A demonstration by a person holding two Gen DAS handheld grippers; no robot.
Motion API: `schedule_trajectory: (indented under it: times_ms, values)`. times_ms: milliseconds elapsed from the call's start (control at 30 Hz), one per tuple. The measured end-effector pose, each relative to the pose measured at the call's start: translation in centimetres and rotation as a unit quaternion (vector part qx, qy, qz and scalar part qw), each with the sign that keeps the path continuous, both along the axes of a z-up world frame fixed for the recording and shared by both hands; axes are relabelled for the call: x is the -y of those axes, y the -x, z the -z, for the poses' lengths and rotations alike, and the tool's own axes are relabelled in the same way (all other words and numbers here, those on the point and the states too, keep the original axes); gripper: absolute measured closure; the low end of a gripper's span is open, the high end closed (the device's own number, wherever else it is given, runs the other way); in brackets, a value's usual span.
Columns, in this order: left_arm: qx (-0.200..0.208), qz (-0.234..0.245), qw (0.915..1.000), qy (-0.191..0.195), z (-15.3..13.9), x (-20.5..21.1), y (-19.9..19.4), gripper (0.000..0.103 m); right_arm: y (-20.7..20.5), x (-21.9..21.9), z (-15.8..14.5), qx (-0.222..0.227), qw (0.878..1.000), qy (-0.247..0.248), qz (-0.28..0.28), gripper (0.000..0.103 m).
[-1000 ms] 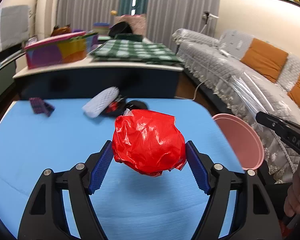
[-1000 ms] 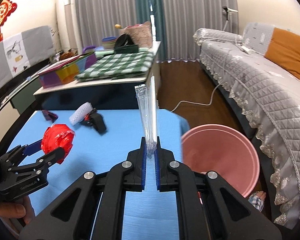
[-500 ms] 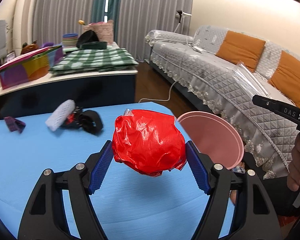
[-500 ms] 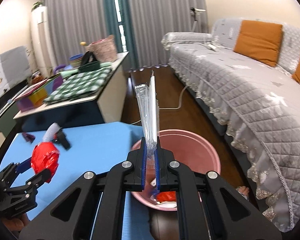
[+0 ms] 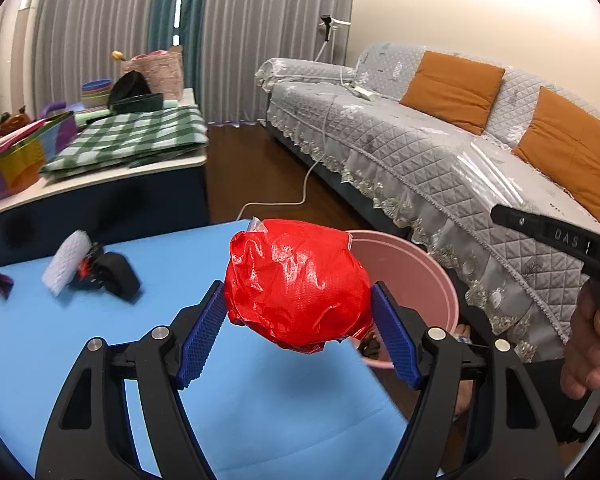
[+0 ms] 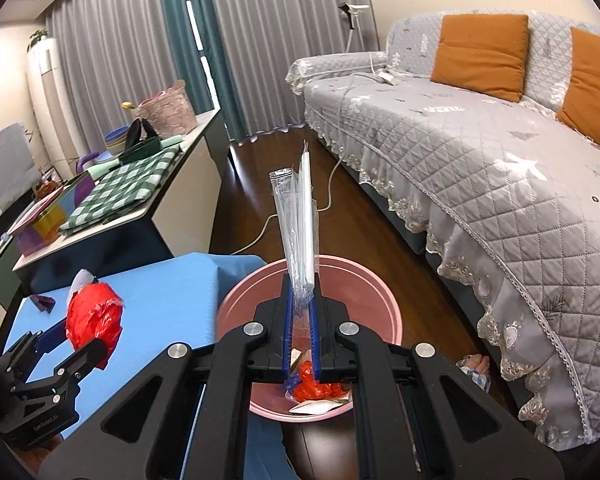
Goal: Collect trash
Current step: 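Carry the straws in the right tool while the left tool carries the red bag to the bucket, then open both tools over the pink bucket to drop the straws and red bag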
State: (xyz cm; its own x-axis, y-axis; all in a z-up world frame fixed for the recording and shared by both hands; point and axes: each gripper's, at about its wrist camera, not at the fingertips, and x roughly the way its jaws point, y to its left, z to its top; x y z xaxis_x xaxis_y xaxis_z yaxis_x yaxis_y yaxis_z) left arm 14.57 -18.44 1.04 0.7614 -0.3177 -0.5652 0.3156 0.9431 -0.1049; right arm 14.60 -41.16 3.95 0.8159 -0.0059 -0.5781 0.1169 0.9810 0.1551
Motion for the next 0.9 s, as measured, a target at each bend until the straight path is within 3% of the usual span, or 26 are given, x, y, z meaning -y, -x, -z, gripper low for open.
schedule_trajectory:
  times_ms: [900]
  values:
    - [-0.019,0.063,0.9975,-0.026,1.9,8.9,-5.8,0.032,-3.0,2.9,1.0,-0.007,0.999,-0.006,0.040,0.095]
